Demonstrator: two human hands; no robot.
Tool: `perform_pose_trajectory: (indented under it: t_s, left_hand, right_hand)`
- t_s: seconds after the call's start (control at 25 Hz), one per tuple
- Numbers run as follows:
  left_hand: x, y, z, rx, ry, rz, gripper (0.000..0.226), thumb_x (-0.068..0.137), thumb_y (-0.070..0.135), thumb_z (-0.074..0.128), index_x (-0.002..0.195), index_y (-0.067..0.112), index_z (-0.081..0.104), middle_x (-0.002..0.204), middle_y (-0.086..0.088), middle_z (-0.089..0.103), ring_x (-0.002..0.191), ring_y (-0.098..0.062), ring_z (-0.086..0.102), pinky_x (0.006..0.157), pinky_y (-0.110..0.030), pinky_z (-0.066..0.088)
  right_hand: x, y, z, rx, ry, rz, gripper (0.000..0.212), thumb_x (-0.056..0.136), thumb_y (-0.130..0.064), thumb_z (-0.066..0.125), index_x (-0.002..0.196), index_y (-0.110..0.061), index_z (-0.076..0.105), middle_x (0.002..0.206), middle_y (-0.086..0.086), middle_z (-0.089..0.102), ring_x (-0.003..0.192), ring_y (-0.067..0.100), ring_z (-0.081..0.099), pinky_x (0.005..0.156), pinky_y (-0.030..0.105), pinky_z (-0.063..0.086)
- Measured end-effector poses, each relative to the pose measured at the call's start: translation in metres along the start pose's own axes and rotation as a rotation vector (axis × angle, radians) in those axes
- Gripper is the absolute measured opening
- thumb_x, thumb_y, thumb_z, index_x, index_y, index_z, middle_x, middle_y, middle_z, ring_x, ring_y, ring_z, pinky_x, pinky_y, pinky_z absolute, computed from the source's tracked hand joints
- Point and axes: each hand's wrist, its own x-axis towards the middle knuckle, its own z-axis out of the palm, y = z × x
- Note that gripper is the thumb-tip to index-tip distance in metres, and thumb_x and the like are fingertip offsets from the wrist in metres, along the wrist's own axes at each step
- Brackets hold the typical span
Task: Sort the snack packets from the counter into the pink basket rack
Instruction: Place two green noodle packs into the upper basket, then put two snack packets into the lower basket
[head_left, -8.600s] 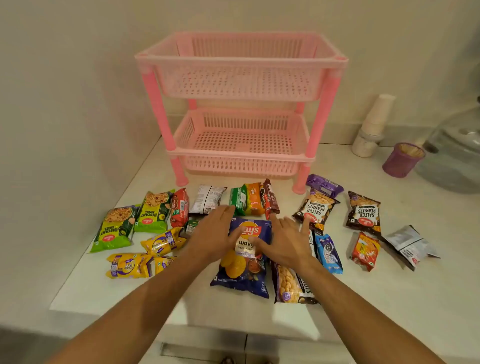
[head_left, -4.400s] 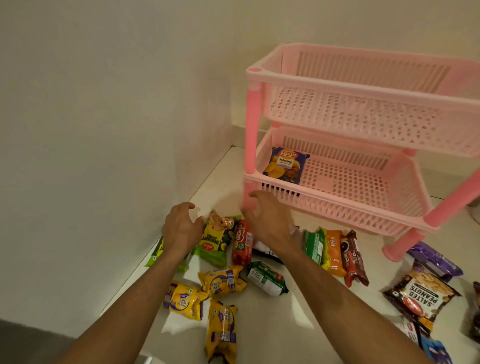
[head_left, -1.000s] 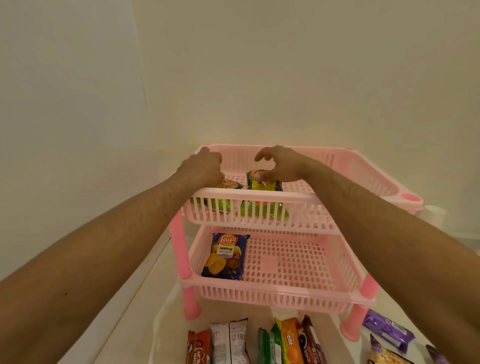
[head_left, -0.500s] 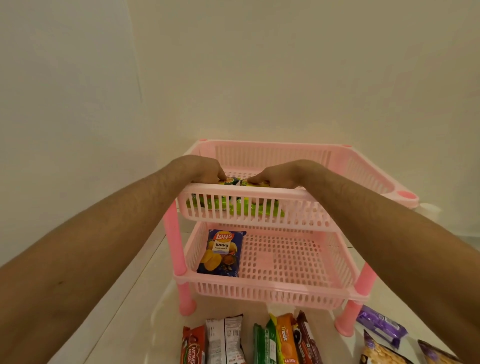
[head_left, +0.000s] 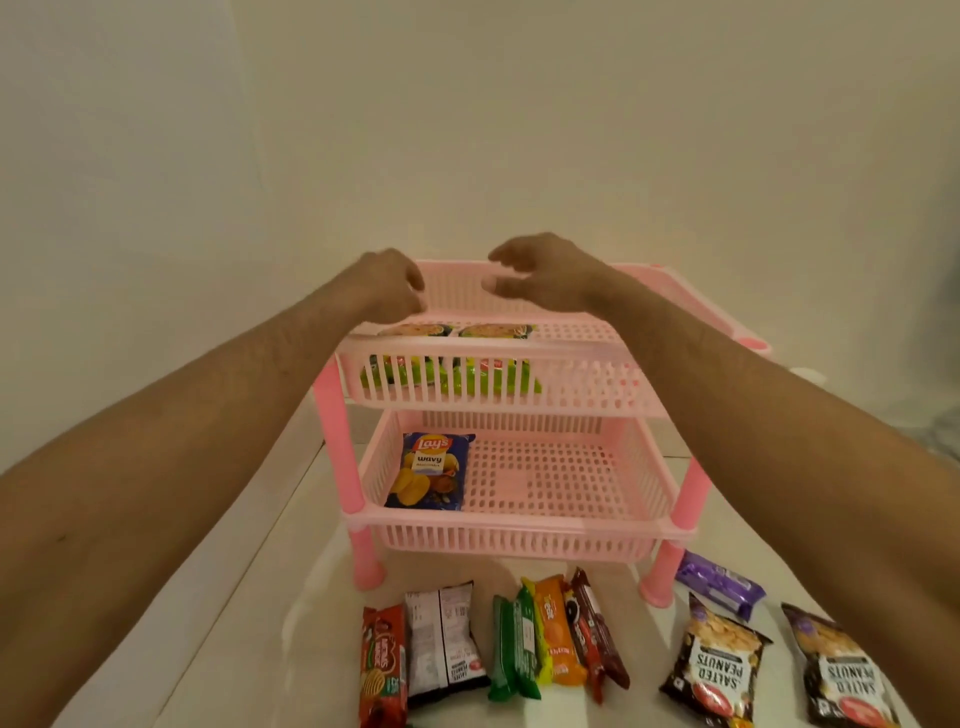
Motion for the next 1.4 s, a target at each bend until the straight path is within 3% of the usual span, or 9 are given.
perform_pose_trajectory:
  t_s: [0.2,0.4,0.48,0.64,0.88,1.04,1.16,1.28,1.4]
  left_hand:
    - [-0.069,0.031,0.015,-0.242,0.544,0.374,0.022,0.089,0.027,0.061,0.108,0.018,0.066,0.118,-0.005,0.059,0.112,-0.019,0.054,0.095,-0.027,0.037]
    - [-0.144,0.065,0.085,-0.298,0.645,0.528,0.021,0.087,0.024,0.062,0.101,0.010,0.067,0.111,-0.011,0.057,0.107,-0.023,0.053,0.091,-0.034,0.043]
    - [-0.165,0.074,0.120,-0.328,0.535,0.512,0.021,0.087,0.028,0.060,0.102,0.014,0.065,0.111,-0.005,0.054,0.106,-0.014,0.049,0.092,-0.027,0.040]
    - [-0.208,0.092,0.194,-0.345,0.133,0.493,0.034,0.084,0.035,0.063,0.115,0.023,0.059,0.118,0.006,0.048,0.107,-0.002,0.038,0.096,-0.025,0.036]
    - [-0.270,0.117,0.287,-0.300,-0.434,0.510,0.057,0.091,0.042,0.058,0.140,0.018,0.042,0.135,-0.008,0.048,0.121,-0.023,0.048,0.099,-0.033,0.039]
    - [-0.294,0.123,0.321,-0.241,-0.621,0.401,0.063,0.094,0.040,0.054,0.147,0.016,0.030,0.148,-0.011,0.039,0.134,-0.025,0.039,0.108,-0.035,0.033]
    - [-0.303,0.126,0.333,-0.144,-0.732,0.362,0.071,0.091,0.047,0.055,0.149,0.017,0.026,0.149,-0.009,0.038,0.132,-0.025,0.042,0.105,-0.037,0.037]
    - [-0.305,0.130,0.335,0.005,-0.671,0.369,0.065,0.088,0.050,0.057,0.142,0.017,0.038,0.135,-0.010,0.050,0.118,-0.027,0.052,0.093,-0.040,0.046]
    - [-0.298,0.133,0.329,0.036,-0.665,0.351,0.055,0.082,0.049,0.066,0.124,0.016,0.052,0.116,-0.011,0.055,0.105,-0.028,0.056,0.078,-0.034,0.044]
  right_hand:
    - [-0.077,-0.005,0.009,0.081,0.419,-0.044,0.048,0.091,-0.042,0.064,0.132,-0.018,0.058,0.138,-0.001,0.057,0.129,0.014,0.049,0.106,0.027,0.037]
    - [-0.174,0.011,0.045,0.136,0.617,-0.046,0.055,0.092,-0.037,0.064,0.140,-0.015,0.049,0.149,0.004,0.044,0.140,0.018,0.038,0.115,0.033,0.029]
    - [-0.211,0.027,0.062,0.141,0.597,0.024,0.057,0.091,-0.036,0.064,0.141,-0.016,0.046,0.150,0.003,0.043,0.140,0.017,0.037,0.115,0.034,0.030]
    - [-0.285,0.063,0.099,0.174,0.456,0.215,0.060,0.089,-0.029,0.069,0.142,-0.017,0.046,0.149,0.003,0.044,0.134,0.011,0.039,0.113,0.037,0.034]
    - [-0.395,0.096,0.155,0.160,0.174,0.392,0.056,0.089,-0.036,0.068,0.137,-0.013,0.051,0.142,0.006,0.050,0.134,0.023,0.041,0.110,0.046,0.035]
    - [-0.454,0.099,0.182,0.171,-0.018,0.345,0.061,0.084,-0.039,0.072,0.138,-0.020,0.050,0.135,0.002,0.051,0.126,0.020,0.041,0.106,0.033,0.035]
    - [-0.476,0.100,0.190,0.091,-0.223,0.236,0.059,0.082,-0.042,0.073,0.134,-0.023,0.054,0.126,-0.001,0.057,0.117,0.017,0.047,0.099,0.031,0.039]
    - [-0.481,0.098,0.197,-0.095,-0.332,0.162,0.057,0.081,-0.045,0.071,0.131,-0.022,0.058,0.125,-0.002,0.058,0.116,0.018,0.046,0.095,0.029,0.035]
    - [-0.478,0.096,0.196,-0.168,-0.415,0.152,0.057,0.084,-0.047,0.067,0.133,-0.019,0.057,0.129,0.000,0.057,0.118,0.023,0.047,0.098,0.035,0.035]
